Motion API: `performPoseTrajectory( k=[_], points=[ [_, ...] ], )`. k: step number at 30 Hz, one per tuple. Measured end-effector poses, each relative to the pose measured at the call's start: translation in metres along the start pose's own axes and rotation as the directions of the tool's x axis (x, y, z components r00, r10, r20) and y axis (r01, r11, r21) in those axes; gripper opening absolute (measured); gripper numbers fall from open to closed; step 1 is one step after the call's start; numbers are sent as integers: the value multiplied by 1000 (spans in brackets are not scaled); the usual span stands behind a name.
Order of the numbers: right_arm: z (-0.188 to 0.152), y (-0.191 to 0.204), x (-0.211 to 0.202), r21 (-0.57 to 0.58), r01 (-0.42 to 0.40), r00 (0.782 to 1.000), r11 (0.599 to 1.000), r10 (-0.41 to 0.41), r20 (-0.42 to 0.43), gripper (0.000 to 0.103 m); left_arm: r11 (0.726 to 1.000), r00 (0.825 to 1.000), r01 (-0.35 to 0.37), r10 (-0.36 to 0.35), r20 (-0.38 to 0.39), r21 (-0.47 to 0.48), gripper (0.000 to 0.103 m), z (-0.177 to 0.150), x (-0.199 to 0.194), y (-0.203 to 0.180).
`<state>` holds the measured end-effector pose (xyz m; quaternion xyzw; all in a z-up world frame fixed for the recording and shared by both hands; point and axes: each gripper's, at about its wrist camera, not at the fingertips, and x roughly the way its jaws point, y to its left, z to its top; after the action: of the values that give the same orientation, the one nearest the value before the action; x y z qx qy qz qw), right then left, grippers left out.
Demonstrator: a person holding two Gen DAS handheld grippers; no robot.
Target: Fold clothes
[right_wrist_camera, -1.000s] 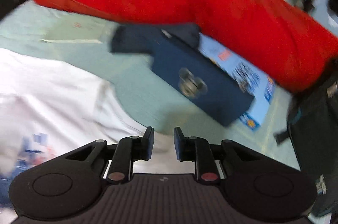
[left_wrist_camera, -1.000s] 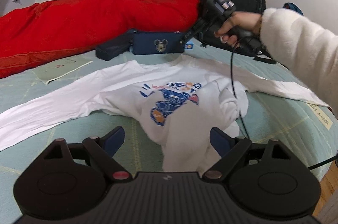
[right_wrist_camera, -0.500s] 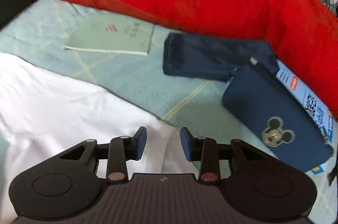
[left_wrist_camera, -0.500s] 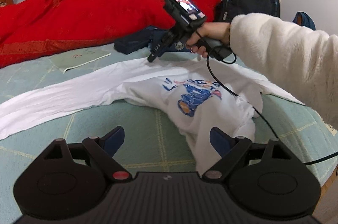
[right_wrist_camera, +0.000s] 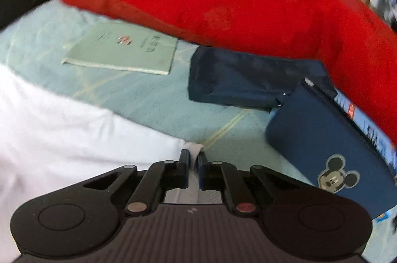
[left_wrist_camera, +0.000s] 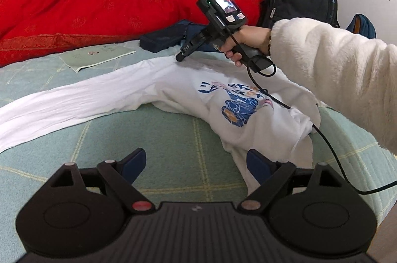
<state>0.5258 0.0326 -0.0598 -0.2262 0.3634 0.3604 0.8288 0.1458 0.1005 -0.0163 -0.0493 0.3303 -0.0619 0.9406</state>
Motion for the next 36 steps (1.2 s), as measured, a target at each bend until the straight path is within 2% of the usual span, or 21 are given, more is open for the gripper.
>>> performPoseTrajectory(
  k=[1, 3, 5, 7, 9, 11, 13, 17, 21, 27, 29, 33, 36],
  points=[
    [0, 0, 2, 2, 2, 1000, 1000, -2, -1, 11, 1000, 1000, -4, 4, 0, -2, 88, 0, -1, 0],
    [-2, 0, -2, -1, 11, 1000, 1000, -11, -5, 20, 1000, 1000, -7, 7, 1, -3, 88, 0, -3, 1],
    [-1, -4, -14, 29, 8, 1000, 1000, -8, -7, 22, 1000, 1000, -13, 13, 2, -3, 88, 1, -6, 0],
    [-1, -5, -35, 25, 21, 1000, 999, -22, 2, 28, 1000, 1000, -18, 18, 1, 2, 88, 3, -9, -3],
    [-3, -6, -57, 18, 40, 999, 999, -40, 10, 40, 1000, 1000, -22, 22, -1, 7, 88, 5, -12, -5],
    [-8, -6, -83, 12, 53, 999, 998, -54, 10, 48, 1000, 1000, -25, 25, 1, 19, 88, 7, -15, -10],
    [-19, -5, -111, 17, 64, 998, 998, -64, 9, 52, 999, 1000, -28, 28, 2, 34, 89, 8, -19, -15],
    [-57, 1, -164, 60, 40, 999, 997, -41, 4, 63, 997, 1000, -28, 28, -1, 69, 92, 6, -26, -27],
    [-106, 20, -199, 110, 30, 999, 993, -27, -28, 72, 994, 1000, -24, 26, -16, 110, 92, 3, -31, -38],
    [-171, 57, -219, 205, 49, 996, 978, -33, -78, 87, 985, 998, -30, 39, -54, 171, 92, -11, -35, -52],
    [-185, 65, -224, 244, 65, 995, 968, -45, -85, 87, 985, 997, -38, 49, -57, 170, 92, -16, -39, -53],
    [-206, 76, -244, 323, 86, 996, 943, -72, -55, 88, 987, 996, -45, 55, -63, 157, 92, -24, -47, -55],
    [-215, 87, -257, 369, 57, 998, 928, -63, 4, 92, 987, 997, -43, 53, -57, 157, 92, -27, -53, -57]
  ],
)
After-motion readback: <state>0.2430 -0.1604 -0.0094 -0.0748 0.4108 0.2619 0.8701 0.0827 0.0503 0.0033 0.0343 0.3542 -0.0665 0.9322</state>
